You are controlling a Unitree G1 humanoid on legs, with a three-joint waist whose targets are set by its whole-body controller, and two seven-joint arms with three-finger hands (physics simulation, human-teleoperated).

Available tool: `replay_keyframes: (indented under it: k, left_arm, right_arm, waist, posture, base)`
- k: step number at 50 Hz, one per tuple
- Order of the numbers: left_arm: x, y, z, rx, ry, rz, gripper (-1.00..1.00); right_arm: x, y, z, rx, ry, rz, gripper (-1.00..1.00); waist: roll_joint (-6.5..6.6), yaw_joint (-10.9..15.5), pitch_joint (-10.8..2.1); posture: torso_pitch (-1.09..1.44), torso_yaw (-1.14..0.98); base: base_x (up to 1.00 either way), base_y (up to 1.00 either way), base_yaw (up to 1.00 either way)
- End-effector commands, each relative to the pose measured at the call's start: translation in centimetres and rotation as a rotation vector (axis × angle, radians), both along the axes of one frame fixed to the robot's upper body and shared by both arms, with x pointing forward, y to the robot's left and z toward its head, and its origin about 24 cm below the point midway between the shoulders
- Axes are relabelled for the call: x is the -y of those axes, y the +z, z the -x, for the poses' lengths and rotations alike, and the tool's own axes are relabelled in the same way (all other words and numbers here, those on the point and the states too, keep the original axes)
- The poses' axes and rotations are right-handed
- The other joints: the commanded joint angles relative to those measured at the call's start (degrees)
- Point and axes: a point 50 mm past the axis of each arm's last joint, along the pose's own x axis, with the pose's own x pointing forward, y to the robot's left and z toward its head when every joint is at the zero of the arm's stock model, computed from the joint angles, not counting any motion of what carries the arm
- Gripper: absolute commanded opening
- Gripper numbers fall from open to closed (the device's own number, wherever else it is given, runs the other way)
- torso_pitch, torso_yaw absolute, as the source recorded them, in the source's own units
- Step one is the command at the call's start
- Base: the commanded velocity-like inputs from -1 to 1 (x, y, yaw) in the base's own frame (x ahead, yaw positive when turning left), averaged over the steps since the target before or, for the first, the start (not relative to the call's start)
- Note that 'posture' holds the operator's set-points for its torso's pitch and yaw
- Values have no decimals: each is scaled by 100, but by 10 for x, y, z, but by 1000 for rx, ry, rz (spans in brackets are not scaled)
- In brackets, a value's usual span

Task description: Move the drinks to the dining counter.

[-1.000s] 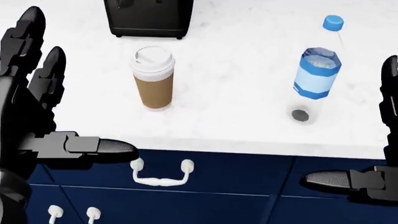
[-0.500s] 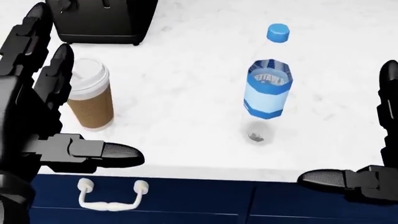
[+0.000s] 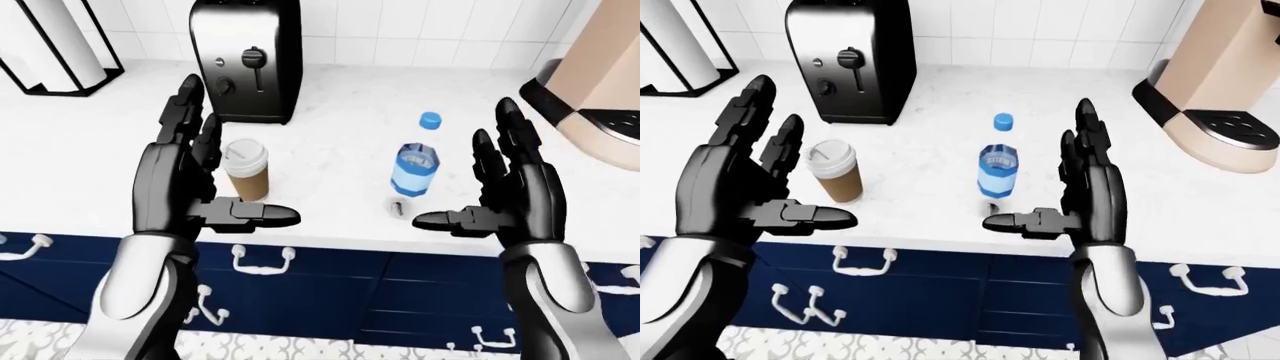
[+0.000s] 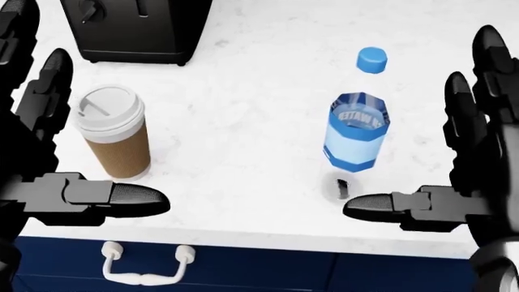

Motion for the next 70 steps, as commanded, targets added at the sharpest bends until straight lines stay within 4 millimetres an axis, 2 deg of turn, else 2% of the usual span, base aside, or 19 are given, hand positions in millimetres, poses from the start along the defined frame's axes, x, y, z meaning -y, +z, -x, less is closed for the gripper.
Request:
replay_keyframes:
  k: [1,7,25,53,57,59,62,65,67,70]
  left_arm:
    - [1,11,5,73,-9,1,100]
    - [0,11,5,75,-9,3,100]
    - [1,11,6,77,-10,5,100]
    - [0,12,6,80,-9,7,100]
    - [0,11,6,81,-10,6,100]
    - [1,13,7,82,-11,7,100]
    - [1,12,6,83,-11,6,100]
    - [1,13,8,84,-11,5,100]
    - [0,14,8,85,-10,6,100]
    - [0,15,8,86,-10,6,100]
  right_arm:
    - [-3,17,4,96,-6,35,100]
    - [-11,11,-12,74,-7,78,100]
    - [-23,11,-31,61,10,126,100]
    - [-39,6,-47,35,47,149,100]
    - [-41,7,-49,37,53,152,75]
    - [-41,7,-49,36,53,153,69]
    - [-42,6,-50,33,56,155,41]
    - [-43,6,-50,32,59,156,31]
    - [-44,7,-50,32,61,158,10]
    - [-44,6,-50,32,62,158,-10]
  waist:
    - [-2,-2,-119]
    - [23,-7,-105]
    - [56,-3,-112]
    - [83,1,-130]
    - [82,2,-131]
    - [84,1,-134]
    - [84,1,-130]
    - [85,1,-134]
    - [87,0,-136]
    - [88,-2,-130]
  posture:
    - [0,0]
    - [0,0]
    - [0,0]
    - [0,0]
    - [0,0]
    - [0,0]
    - [0,0]
    - [0,0]
    - [0,0]
    - [0,0]
  base:
    - [0,0,0]
    - [0,0,0]
    - [0,0,0]
    - [0,0,0]
    - [0,0,0]
    - [0,0,0]
    - [0,0,0]
    - [0,0,0]
    - [0,0,0]
    - [0,0,0]
